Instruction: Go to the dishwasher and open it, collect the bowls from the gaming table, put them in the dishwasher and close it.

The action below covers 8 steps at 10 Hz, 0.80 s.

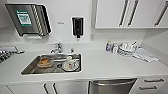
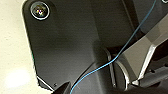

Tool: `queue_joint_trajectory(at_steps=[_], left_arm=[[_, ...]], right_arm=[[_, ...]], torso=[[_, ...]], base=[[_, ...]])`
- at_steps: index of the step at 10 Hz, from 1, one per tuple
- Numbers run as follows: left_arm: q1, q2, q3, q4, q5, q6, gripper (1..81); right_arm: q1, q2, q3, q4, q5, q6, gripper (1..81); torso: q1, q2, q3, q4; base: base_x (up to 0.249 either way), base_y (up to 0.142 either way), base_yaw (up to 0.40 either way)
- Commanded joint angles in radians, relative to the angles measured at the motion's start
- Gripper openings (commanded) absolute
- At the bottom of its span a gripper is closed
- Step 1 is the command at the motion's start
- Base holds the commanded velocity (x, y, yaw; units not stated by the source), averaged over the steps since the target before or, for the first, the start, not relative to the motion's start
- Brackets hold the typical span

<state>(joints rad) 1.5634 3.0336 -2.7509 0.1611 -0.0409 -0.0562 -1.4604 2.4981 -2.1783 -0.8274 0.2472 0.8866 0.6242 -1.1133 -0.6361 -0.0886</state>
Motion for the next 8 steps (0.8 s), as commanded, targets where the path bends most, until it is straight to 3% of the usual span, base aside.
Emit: queue_joint_trajectory(at_steps=[1,4,8], left_arm=[[-0.032,0.002,-0.006,-0.002,0.061,-0.001,81.1],[-0.044,0.001,-0.006,-0.003,0.064,-0.001,81.1],[-0.068,0.005,-0.020,-0.003,0.068,-0.013,81.1]], right_arm=[[-0.036,0.114,-0.244,-0.038,-0.019,0.008,81.1],[-0.084,0.240,-0.427,-0.044,-0.017,-0.001,81.1],[-0.114,0.327,-0.520,-0.047,-0.025,-0.035,81.1]], torso=[[0.000,0.000,0.000,0.000],[0.000,0.000,0.000,0.000],[0.000,0.000,0.000,0.000]], base=[[0.000,0.000,0.000],[0.000,0.000,0.000],[0.000,0.000,0.000]])
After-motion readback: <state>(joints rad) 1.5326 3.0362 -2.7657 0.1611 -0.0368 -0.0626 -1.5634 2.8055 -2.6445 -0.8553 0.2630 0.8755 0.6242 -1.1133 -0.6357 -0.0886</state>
